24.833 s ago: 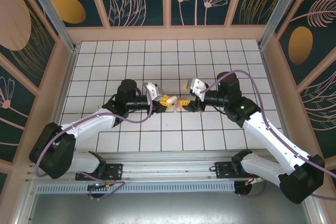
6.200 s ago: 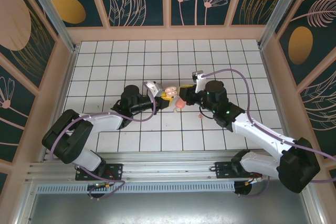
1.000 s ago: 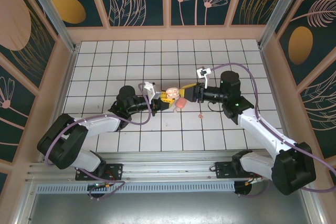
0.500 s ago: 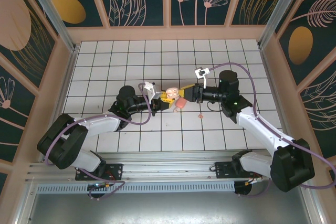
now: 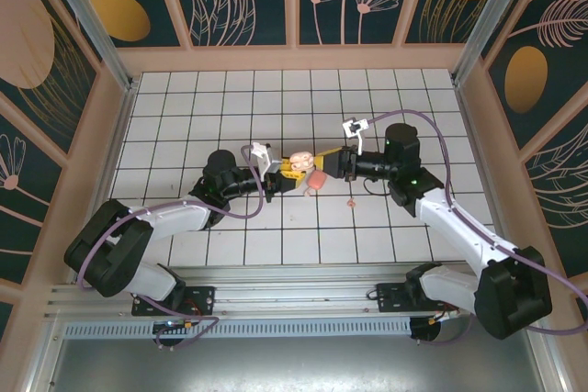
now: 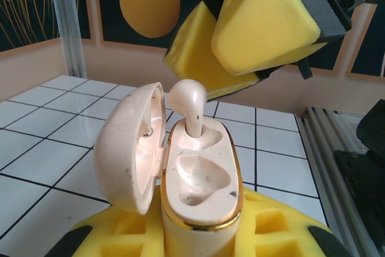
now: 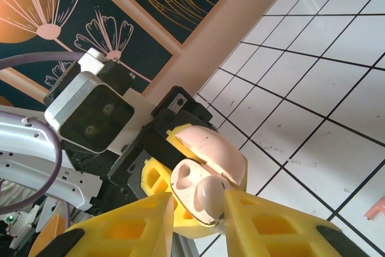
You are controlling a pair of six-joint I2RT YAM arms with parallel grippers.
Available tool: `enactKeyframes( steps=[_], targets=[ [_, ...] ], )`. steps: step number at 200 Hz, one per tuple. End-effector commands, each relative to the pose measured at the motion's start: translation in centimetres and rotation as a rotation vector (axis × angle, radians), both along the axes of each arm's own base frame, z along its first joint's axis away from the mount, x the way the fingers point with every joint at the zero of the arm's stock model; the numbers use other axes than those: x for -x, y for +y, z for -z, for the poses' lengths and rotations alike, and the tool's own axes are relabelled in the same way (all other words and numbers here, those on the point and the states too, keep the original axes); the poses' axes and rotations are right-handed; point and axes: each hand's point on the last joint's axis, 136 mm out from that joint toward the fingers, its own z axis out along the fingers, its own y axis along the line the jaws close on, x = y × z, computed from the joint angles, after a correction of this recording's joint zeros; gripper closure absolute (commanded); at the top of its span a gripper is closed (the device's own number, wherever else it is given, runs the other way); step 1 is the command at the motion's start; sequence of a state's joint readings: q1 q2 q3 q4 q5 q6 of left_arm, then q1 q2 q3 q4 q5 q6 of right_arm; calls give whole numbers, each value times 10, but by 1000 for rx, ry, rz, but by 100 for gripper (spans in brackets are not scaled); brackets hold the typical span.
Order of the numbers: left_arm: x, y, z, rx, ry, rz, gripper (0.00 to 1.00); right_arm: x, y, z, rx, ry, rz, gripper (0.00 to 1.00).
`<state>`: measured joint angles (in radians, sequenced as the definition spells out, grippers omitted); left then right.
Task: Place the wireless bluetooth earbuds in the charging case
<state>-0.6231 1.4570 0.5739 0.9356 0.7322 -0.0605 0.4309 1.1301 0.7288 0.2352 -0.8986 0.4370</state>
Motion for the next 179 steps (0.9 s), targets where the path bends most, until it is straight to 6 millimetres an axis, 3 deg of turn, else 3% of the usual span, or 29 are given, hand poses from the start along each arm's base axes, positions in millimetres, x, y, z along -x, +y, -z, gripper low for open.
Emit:
enactKeyframes(
  steps=[1, 179],
  targets=[
    [-1, 1, -14, 28, -46, -16, 82, 11, 1, -13, -29, -24, -40, 72],
    [-1, 1, -14, 30, -41, -15, 82, 17, 13, -13, -21, -31, -62, 74]
  ],
)
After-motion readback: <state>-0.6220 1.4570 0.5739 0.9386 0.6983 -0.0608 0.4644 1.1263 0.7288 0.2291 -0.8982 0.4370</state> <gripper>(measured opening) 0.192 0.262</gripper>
